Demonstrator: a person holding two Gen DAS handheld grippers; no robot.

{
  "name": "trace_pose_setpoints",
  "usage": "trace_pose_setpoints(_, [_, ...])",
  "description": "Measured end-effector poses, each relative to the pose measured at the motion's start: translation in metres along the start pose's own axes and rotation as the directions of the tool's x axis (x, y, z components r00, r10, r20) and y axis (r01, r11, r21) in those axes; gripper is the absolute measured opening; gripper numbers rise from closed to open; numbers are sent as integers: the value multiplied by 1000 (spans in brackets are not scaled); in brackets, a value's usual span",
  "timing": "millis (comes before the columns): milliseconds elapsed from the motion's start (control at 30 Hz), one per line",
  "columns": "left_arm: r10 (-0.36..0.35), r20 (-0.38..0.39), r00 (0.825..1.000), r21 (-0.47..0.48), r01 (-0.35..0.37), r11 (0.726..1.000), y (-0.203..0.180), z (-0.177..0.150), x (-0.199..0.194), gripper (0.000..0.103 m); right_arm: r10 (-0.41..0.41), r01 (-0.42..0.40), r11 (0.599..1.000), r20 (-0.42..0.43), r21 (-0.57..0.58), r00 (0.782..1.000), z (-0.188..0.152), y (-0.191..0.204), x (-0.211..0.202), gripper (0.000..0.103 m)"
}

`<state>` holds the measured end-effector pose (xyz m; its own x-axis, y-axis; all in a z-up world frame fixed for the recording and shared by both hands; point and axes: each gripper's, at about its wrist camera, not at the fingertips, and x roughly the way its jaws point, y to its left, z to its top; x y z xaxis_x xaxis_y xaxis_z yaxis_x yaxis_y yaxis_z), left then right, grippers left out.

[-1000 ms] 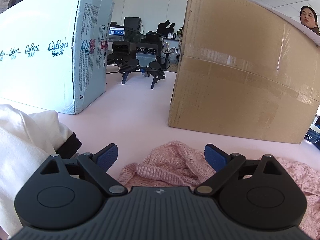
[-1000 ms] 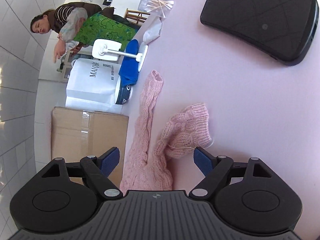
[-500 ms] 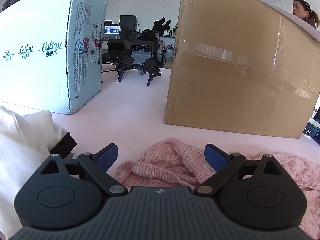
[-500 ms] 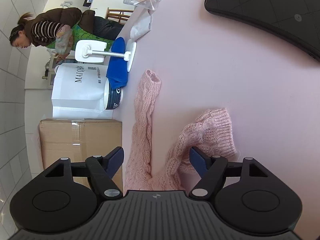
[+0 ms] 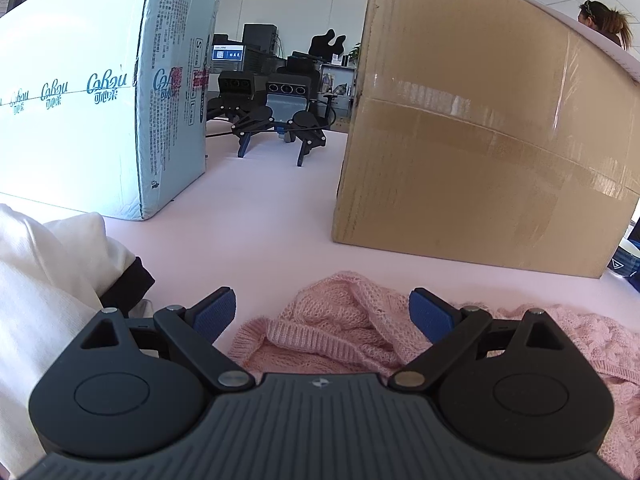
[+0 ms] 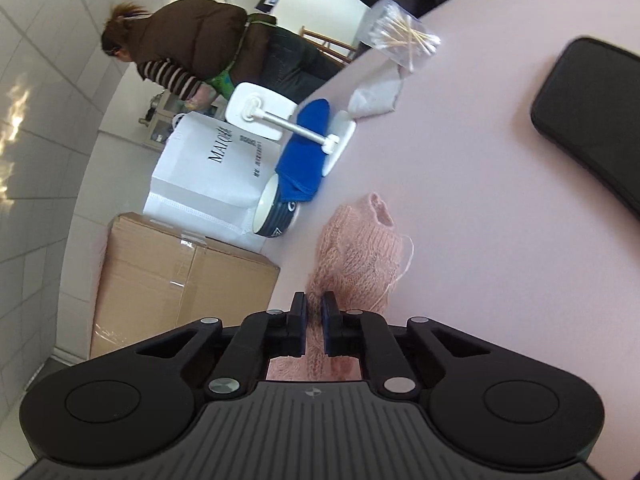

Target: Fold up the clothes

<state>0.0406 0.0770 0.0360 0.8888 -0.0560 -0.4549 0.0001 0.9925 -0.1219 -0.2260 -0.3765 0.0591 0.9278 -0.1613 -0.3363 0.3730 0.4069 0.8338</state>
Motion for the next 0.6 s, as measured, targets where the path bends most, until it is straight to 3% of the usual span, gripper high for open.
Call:
trace_pose_setpoints(100, [-4, -6, 1000, -4, 4, 1000, 0, 0, 1, 93, 27, -24, 981, 18, -194, 999, -1, 9, -7, 7])
trace_pose_setpoints(133, [-6, -11, 1000, -5, 6, 1000, 0, 0, 2, 93, 16, -9, 955, 23, -297, 1000, -7, 11, -9, 7])
trace_pose_setpoints(267, [-9, -21, 1000, -9, 9, 1000, 1, 0, 3, 93, -57, 59, 773, 24, -632, 998, -36, 15, -15, 7])
trace_pose_setpoints(333, [-9, -26, 1000, -12, 9, 1000, 1, 1, 4, 93, -103, 57, 757, -34, -651, 994, -40, 7, -13, 7])
trace_pose_setpoints(400, [-8, -32, 999, -15, 7, 1000, 2, 1, 5, 93, -159, 77, 769, -74, -635, 984, -40, -4, -9, 7])
trace_pose_setpoints(600, [-4, -48, 999, -32, 3, 999, 5, 1, 8, 93, -276, 174, 753, -64, -634, 959, -44, -19, 3, 7])
